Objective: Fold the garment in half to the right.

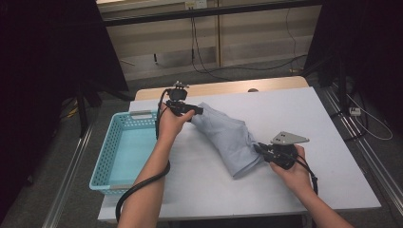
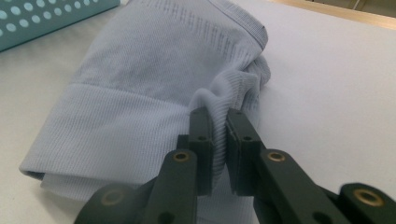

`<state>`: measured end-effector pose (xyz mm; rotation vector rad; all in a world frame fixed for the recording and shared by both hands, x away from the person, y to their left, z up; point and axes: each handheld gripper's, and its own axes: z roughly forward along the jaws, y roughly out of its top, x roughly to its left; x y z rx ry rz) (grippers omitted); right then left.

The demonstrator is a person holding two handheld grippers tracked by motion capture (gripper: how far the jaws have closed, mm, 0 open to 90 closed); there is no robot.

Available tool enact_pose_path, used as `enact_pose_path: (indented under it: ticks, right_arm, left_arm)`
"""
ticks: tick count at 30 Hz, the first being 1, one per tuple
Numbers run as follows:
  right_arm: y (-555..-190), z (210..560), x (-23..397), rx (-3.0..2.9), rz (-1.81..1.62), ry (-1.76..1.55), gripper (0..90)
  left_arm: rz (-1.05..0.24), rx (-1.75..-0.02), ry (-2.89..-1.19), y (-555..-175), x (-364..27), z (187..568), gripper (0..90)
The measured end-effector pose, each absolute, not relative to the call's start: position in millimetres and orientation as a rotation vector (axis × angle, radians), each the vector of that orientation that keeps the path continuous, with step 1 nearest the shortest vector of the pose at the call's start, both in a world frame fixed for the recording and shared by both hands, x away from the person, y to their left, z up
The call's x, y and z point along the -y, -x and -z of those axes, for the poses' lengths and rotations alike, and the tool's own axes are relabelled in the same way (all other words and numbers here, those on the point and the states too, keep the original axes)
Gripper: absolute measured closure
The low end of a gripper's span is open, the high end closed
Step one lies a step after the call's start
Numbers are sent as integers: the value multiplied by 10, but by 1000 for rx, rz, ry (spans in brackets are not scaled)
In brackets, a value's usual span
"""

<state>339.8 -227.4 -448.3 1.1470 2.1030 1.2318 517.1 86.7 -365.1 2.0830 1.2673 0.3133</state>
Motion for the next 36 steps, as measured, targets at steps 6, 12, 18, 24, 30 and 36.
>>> enact_pose_path:
  ticks: [6,12,18,24,30,36]
  right_arm:
    - [-3399,4492,2266,-2119,-1228,-1142,819]
    - [-3397,4508,2249,-2143,-1231,-1145,820]
    - [-3395,4470,2272,-2125,-1220,-1155,731]
    - [-3388,4367,2312,-2066,-1246,-1171,526]
    - [-3423,4316,2232,-2074,-1212,-1137,491]
    - [-3549,4356,2161,-2102,-1179,-1136,531]
  left_arm:
    - [-314,-1266,-2085,-5159,-860,3652,167]
    - [-312,-1264,-2090,-5157,-853,3655,164]
    - [-316,-1260,-2093,-5148,-847,3647,164]
    - [-319,-1260,-2101,-5133,-849,3657,164]
    - [-321,-1258,-2106,-5121,-855,3657,164]
    - [-327,-1254,-2105,-5095,-876,3648,164]
